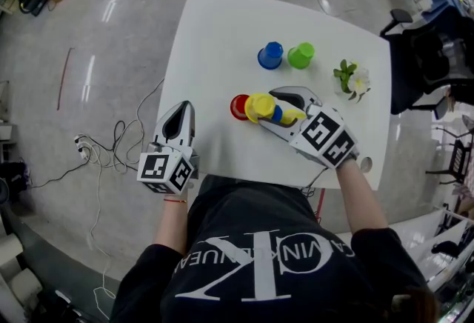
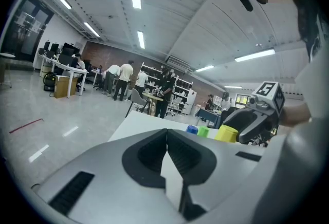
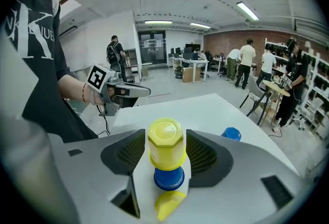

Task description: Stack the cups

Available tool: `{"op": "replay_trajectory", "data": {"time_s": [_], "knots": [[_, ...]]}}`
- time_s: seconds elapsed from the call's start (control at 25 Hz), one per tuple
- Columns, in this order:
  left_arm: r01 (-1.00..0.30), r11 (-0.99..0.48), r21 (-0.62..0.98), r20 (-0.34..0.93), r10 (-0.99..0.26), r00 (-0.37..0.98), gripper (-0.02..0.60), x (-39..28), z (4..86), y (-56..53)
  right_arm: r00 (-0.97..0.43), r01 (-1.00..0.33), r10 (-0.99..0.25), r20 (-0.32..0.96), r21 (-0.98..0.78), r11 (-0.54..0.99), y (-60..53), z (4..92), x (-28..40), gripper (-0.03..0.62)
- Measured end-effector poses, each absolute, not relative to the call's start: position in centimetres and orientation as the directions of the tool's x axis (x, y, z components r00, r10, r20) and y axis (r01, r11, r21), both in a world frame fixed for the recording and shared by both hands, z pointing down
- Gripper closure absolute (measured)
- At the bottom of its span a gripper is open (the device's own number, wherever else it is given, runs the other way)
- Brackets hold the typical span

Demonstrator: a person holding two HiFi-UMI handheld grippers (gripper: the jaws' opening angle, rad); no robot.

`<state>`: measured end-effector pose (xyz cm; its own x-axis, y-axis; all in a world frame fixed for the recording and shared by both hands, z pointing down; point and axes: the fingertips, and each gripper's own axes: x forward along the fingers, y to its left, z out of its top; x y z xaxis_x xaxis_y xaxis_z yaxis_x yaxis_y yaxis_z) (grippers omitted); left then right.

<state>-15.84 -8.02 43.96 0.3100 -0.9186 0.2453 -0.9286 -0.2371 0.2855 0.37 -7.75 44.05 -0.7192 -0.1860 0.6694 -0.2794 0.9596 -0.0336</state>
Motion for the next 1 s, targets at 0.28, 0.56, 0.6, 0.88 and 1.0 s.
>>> {"op": "replay_trajectory", "data": {"time_s": [0.28,0.56,0.6,0.88,1.0], "knots": [[-0.926,-0.242,0.289,0.246,-0.916,0.316,0.577,-16.0,44.2,-8.1,-0.753,-0.279,-0.163,0.637,-0.085,0.956,-7.5,43.2,0.9,0.279],[-0.925,-0.244,0.292,0.248,-0.915,0.319,0.577,-15.8,44.3,-8.5,-0.804,-0.366,-0.214,0.555,-0.178,0.913,-10.2,41.2,4.2,0.286],[-0.924,-0.246,0.292,0.248,-0.914,0.321,0.577,-15.8,44.3,-8.6,-0.798,-0.389,-0.236,0.554,-0.175,0.904,-11.0,41.3,4.8,0.290],[-0.924,-0.248,0.293,0.259,-0.909,0.326,0.577,-15.2,44.6,-8.5,-0.618,-0.682,-0.512,0.596,-0.082,0.727,-18.0,44.8,8.9,0.319],[-0.926,-0.239,0.293,0.268,-0.909,0.320,0.577,-15.4,44.8,-8.3,-0.492,-0.795,-0.611,0.621,-0.033,0.606,-20.9,47.0,10.4,0.319]]}}
